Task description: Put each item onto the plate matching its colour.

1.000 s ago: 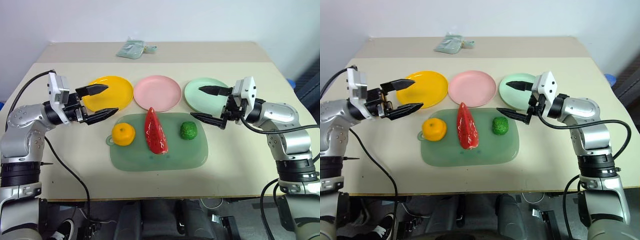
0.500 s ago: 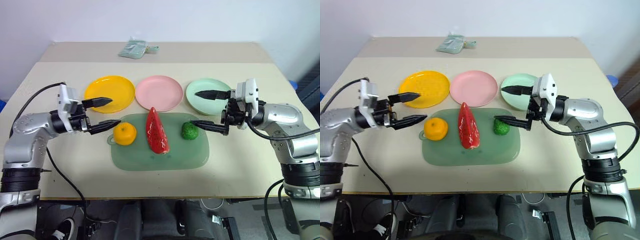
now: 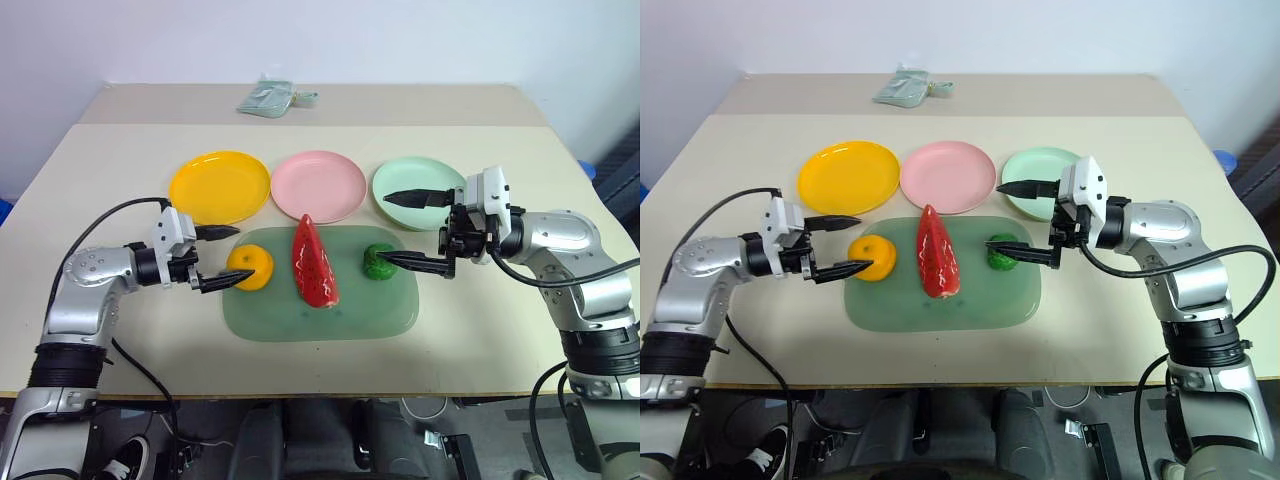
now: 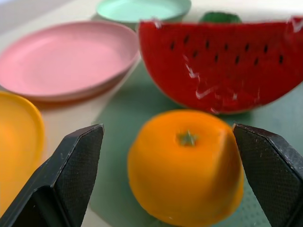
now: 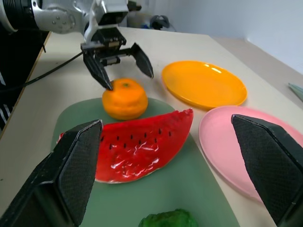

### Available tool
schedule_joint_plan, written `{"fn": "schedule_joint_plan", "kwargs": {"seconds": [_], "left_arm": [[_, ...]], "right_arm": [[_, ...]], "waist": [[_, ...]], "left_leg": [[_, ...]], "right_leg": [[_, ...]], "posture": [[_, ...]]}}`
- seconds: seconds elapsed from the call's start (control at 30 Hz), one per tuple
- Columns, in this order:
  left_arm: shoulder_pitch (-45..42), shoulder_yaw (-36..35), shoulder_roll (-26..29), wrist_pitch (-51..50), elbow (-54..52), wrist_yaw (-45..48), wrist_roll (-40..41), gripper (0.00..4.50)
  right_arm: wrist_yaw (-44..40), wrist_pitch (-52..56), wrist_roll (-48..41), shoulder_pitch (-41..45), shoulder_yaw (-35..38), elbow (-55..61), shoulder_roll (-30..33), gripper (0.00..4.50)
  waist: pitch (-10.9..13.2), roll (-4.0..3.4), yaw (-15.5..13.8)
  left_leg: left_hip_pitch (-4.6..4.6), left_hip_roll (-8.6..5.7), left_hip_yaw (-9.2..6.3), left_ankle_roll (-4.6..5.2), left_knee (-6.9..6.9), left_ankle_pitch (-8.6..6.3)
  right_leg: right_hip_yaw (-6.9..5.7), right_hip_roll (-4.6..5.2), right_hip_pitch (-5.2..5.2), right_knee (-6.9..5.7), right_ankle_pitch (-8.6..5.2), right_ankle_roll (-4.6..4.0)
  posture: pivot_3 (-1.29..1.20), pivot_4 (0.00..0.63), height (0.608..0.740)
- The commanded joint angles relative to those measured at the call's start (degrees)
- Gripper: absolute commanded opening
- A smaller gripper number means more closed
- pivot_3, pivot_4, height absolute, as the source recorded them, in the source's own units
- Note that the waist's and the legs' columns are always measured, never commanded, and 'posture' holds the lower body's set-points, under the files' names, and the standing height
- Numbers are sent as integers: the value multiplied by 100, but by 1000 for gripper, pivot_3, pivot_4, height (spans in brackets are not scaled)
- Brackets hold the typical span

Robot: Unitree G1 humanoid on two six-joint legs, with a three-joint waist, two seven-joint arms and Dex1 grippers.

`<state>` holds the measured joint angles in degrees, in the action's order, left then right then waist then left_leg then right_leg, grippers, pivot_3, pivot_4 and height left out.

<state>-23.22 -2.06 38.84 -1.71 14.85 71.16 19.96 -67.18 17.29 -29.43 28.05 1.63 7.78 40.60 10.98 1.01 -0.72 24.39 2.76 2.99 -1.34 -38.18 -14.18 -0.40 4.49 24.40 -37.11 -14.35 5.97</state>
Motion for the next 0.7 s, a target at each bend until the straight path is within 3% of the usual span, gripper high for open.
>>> {"fn": "schedule_joint_plan", "kwargs": {"seconds": [0.03, 0.1, 0.2, 0.27, 0.53, 0.6, 0.7], "left_arm": [[-155, 191, -117, 286, 212, 61, -215, 4500], [-177, 297, -153, 445, 395, 120, -350, 4500], [-228, 355, -217, 572, 618, 90, -461, 3661], [-259, 245, -269, 608, 605, 5, -377, 3369], [-852, -473, -466, 59, 697, -785, 133, 3367], [-1130, -539, -463, 206, 932, -1156, -91, 3367], [-2479, -905, -772, 282, 2429, -3183, -478, 3367]], "right_arm": [[125, 20, -38, -1, 213, 293, 113, 4455], [172, 27, -44, -18, 227, 326, 137, 4455], [221, -3, -17, -56, 256, 334, 161, 4500], [255, -13, 4, -49, 251, 322, 154, 4500], [418, -125, 24, 34, 277, 217, 55, 4500], [585, -141, 35, 183, 289, 83, -52, 4500], [1225, -376, 507, 703, 91, -579, -531, 4500]], "waist": [[0, 0, 4], [0, 0, 5], [-1, -1, 6], [-1, -2, 7], [0, 1, 4], [0, 1, 6], [3, 6, 6]], "left_leg": [[0, 0, 0, 0, 0, 0], [0, 0, 0, 0, 1, 0], [-1, 0, 0, 0, 1, 0], [-2, 0, 0, 0, 1, 0], [2, 0, -3, 0, -3, 0], [1, 0, -2, 0, -2, 0], [-2, -1, -3, 0, -6, 0]], "right_leg": [[0, 0, 0, 0, 0, 0], [0, 0, 0, 0, 0, 0], [0, 0, 0, 0, 0, 0], [0, 0, 0, -1, 0, 0], [-1, 0, 0, -2, 1, 1], [0, 0, 0, -1, 1, 2], [-1, -2, -1, -8, 2, 2]], "posture": [[0, 150, 740], [0, 150, 740], [0, 150, 740], [0, 150, 740], [0, 150, 740], [0, 150, 740], [0, 150, 740]]}}
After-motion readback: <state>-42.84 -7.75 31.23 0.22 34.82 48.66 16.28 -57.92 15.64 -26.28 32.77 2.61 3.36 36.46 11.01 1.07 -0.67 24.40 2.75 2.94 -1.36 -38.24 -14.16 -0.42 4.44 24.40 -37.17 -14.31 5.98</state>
